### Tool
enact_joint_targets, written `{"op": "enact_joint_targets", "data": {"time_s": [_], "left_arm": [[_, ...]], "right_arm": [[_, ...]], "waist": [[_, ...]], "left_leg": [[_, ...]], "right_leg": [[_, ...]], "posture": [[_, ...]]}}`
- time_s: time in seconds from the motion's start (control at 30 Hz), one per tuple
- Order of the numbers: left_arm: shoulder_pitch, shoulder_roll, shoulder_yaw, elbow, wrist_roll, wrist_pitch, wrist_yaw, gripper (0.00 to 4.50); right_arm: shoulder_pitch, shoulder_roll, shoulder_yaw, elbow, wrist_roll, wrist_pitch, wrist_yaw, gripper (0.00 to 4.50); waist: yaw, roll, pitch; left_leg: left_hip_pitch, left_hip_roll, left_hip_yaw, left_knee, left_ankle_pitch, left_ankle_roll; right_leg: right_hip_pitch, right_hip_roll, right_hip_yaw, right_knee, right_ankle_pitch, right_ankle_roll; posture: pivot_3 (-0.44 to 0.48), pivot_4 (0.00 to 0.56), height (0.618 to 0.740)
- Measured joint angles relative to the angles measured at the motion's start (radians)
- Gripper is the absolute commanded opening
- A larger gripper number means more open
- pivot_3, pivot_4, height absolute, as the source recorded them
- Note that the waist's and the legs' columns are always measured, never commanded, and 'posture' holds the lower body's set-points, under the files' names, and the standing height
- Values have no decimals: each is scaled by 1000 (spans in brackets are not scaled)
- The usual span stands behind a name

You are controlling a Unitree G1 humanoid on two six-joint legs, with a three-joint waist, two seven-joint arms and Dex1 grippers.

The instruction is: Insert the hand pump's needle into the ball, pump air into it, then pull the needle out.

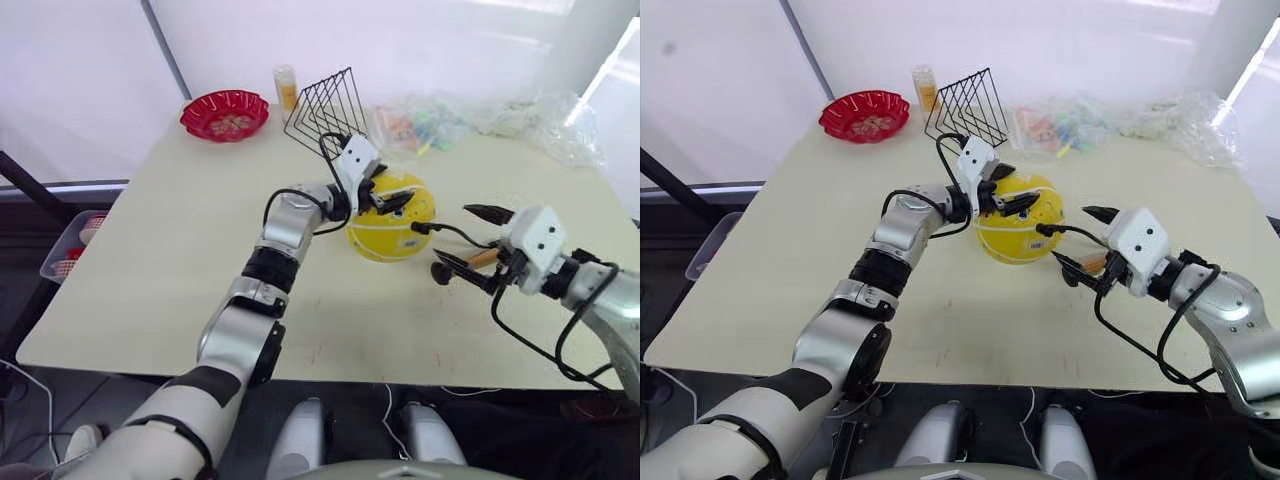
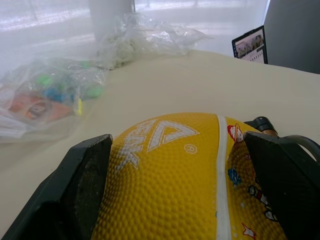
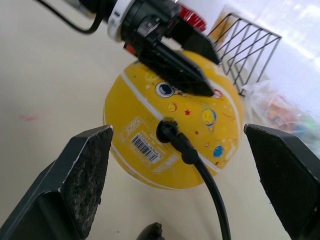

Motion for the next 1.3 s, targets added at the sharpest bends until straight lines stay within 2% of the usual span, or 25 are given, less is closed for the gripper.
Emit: {"op": "enact_joint_targets", "data": {"time_s": [0.07, 0.13, 0.47, 0.57, 0.6, 0.7, 0.8, 1.3], "left_arm": [[6, -10, 5, 2, 0, -11, 8, 4500], [8, -13, 6, 2, 0, -16, 10, 4500], [13, -30, 20, 18, -2, -39, 18, 4500], [13, -33, 22, 23, -2, -41, 20, 4500], [13, -36, 24, 27, -2, -44, 21, 4500], [12, -38, 28, 34, -2, -49, 21, 4500], [8, -40, 42, 45, -2, -54, 24, 4500], [5, -60, 37, 100, 28, -122, 48, 4500]], "right_arm": [[-92, -11, 58, 53, -48, 29, 24, 4381], [-127, -20, 88, 69, -76, 36, 41, 4381], [-231, -17, 208, 184, -276, -45, 83, 4381], [-242, -13, 231, 206, -331, -102, 84, 3602], [-243, -8, 237, 223, -358, -135, 84, 2925], [-243, 2, 239, 247, -385, -165, 84, 1676], [-236, 17, 242, 255, -400, -193, 97, 103], [-180, 18, 179, 266, -381, -251, 119, 13]], "waist": [[-1, 0, 0], [1, 0, 0], [5, 0, 0], [5, 0, 0], [6, 0, 0], [6, 0, 0], [5, 0, 0], [19, 0, 0]], "left_leg": [[0, 0, 0, 0, 0, 0], [-1, 0, -1, 0, 0, 0], [-1, -1, -1, 0, 0, 0], [-1, -1, -1, 0, 0, 0], [-1, -1, -1, 0, 0, 0], [-1, -1, -1, 0, 0, -1], [-1, -1, -1, 0, 0, -1], [-1, -1, -2, 0, 1, -1]], "right_leg": [[0, 0, 0, 0, 0, 0], [0, 0, -1, 0, 0, 0], [0, 0, -1, 0, 0, 0], [0, 0, -1, 0, 0, 0], [0, -1, -1, -1, 0, 0], [0, -1, -1, -1, 0, 0], [0, -1, -1, 0, 0, 0], [1, -1, -2, -1, 0, 0]], "posture": [[0, 150, 735], [0, 150, 735], [0, 150, 735], [0, 150, 735], [0, 150, 735], [0, 150, 735], [0, 150, 735], [0, 150, 735]]}}
